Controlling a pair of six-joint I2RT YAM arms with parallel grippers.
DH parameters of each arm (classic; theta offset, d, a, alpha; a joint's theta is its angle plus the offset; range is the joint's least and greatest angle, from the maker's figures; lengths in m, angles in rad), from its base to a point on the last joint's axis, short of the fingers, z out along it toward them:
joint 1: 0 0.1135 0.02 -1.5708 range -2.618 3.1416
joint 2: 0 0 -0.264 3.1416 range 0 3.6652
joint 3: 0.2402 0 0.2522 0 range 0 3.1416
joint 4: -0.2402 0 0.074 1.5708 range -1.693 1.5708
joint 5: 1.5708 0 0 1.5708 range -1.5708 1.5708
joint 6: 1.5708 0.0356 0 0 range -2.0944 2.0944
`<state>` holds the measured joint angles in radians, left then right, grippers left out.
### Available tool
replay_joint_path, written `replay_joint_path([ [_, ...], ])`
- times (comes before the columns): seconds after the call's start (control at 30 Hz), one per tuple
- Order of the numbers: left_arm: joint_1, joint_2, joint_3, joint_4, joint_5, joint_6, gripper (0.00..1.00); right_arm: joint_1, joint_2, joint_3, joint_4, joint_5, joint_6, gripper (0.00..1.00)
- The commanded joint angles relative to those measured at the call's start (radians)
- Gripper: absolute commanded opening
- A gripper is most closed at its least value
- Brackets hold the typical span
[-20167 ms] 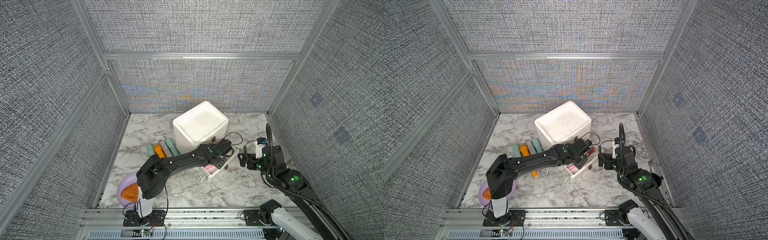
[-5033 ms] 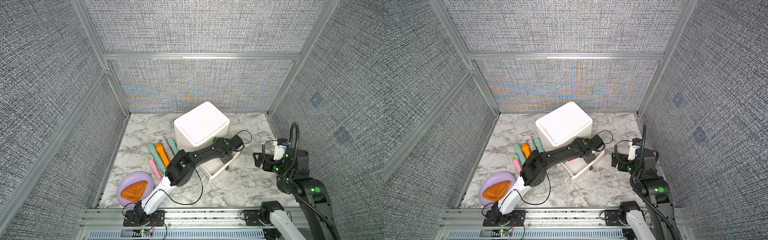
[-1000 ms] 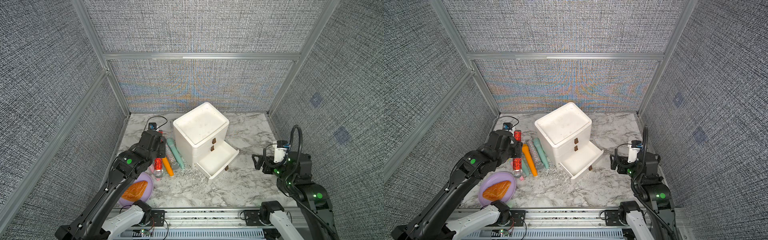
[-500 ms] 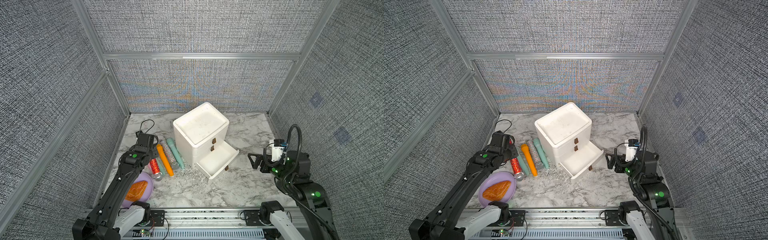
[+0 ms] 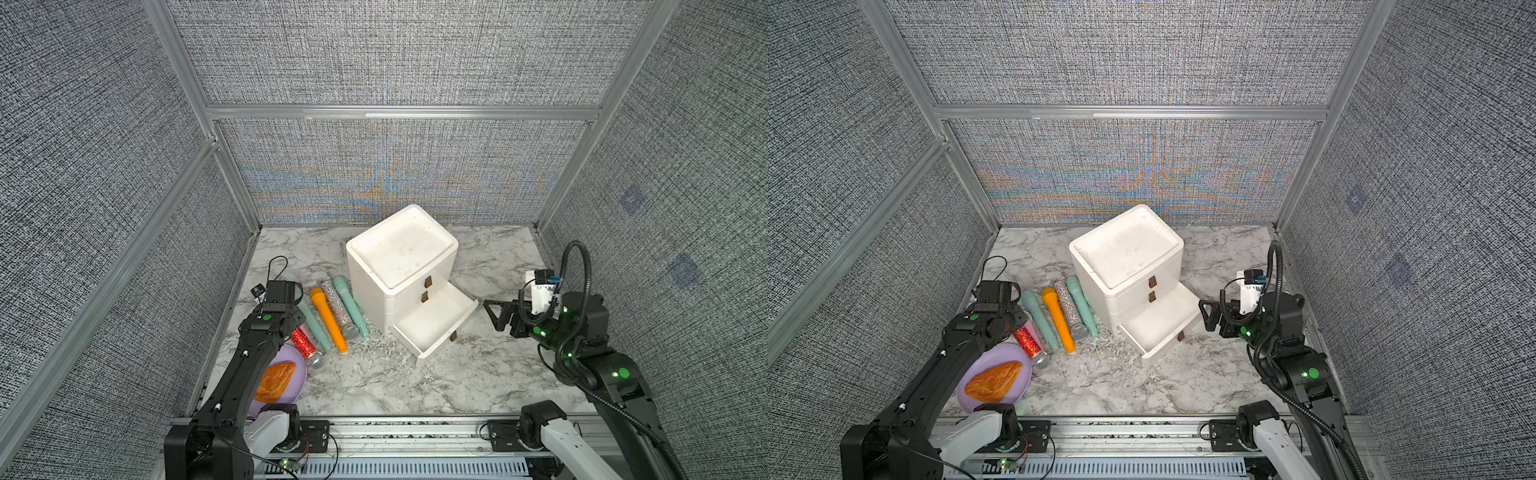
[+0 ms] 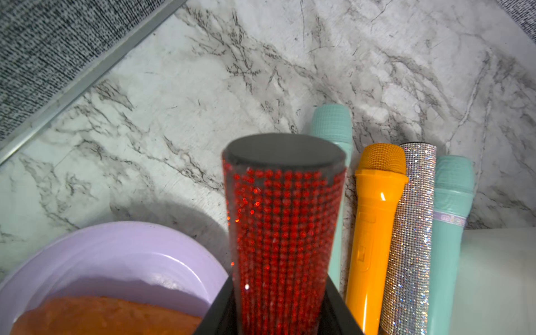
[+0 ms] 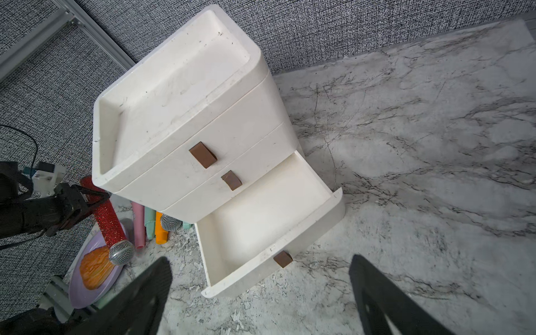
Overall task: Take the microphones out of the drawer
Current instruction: Place the microphone at the center of the board.
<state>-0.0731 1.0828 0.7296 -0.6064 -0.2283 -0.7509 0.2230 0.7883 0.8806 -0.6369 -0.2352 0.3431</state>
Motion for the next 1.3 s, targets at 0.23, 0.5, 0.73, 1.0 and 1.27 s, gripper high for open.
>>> replay_joint_path([
  [0.23, 0.056, 0.061, -0.065, 0.120, 0.072, -0.062, 0.00, 0.013, 0.003, -0.014, 0.060, 0.023, 0.016, 0.98],
  [0.5, 0.080, 0.061, -0.097, 0.141, 0.055, -0.087, 0.00, 0.016, 0.005, -0.027, 0.070, 0.023, 0.021, 0.98],
  [0.73, 0.098, 0.099, -0.110, 0.178, 0.096, -0.080, 0.00, 0.018, 0.009, -0.032, 0.077, 0.025, 0.021, 0.98],
  [1.0, 0.111, 0.147, -0.118, 0.211, 0.129, -0.082, 0.00, 0.022, 0.005, -0.036, 0.081, 0.026, 0.028, 0.98],
  [1.27, 0.118, 0.172, -0.130, 0.267, 0.174, -0.084, 0.00, 0.023, 0.014, -0.025, 0.075, 0.031, 0.022, 0.98],
])
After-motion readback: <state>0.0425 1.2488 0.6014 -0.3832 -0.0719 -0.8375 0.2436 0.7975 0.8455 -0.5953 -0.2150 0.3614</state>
